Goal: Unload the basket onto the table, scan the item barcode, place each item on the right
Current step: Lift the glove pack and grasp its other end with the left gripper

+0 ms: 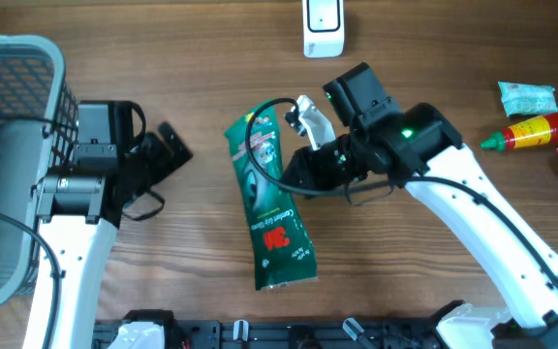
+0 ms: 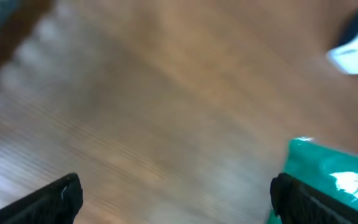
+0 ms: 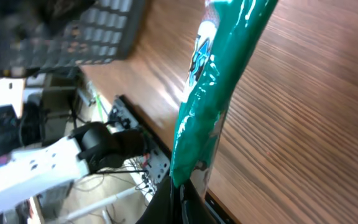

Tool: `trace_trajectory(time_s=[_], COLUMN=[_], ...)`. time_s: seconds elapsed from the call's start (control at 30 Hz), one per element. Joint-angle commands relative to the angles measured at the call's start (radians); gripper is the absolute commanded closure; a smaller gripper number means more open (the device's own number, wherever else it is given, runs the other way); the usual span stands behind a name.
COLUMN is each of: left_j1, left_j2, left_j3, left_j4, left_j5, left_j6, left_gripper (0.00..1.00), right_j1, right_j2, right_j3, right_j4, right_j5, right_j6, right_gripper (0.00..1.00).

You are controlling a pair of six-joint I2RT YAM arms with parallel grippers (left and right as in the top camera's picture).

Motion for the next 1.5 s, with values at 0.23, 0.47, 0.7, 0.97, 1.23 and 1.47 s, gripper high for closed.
trace_trajectory(time_s=[0.23,0.47,0.7,0.97,1.23,1.47], left_j1=[0.006,0.006,0.006,0.006,0.008,0.066], left_j2=[0.0,-0.008,-0.014,-0.016,-0.016,-0.016], left_j3=[0.001,0.001,0.001,0.001,0.001,0.001], left_j4=[0.28,0.475,0.584,0.778,0.777,0.778], left_j5=[0.489,0.754,0.892,1.052,1.054,1.049], left_j6=[0.012,0.012,0.012,0.004,0.005,-0.089], left_gripper=[0.0,0.0,0.0,0.28,0.96,0.96], right_j1=[-0.138,-0.163,-0.197,-0.197,-0.198,-0.198], right_j2=[-0.186,-0.182,-0.18,-0.135,-0.083,-0.081], right_j3=[0.002,0.002,0.002,0.002,0.002,0.002], right_j4=[0.197,0.295,0.473,0.488,0.439,0.235], right_j5=[-0.221,-0.231,-0.321,-0.343,-0.24,0.405], right_j6=[-0.015,0.027,0.108,0.133,0.129,0.041], right_gripper=[0.96,0.96,0.96,0.96,0.95,0.0])
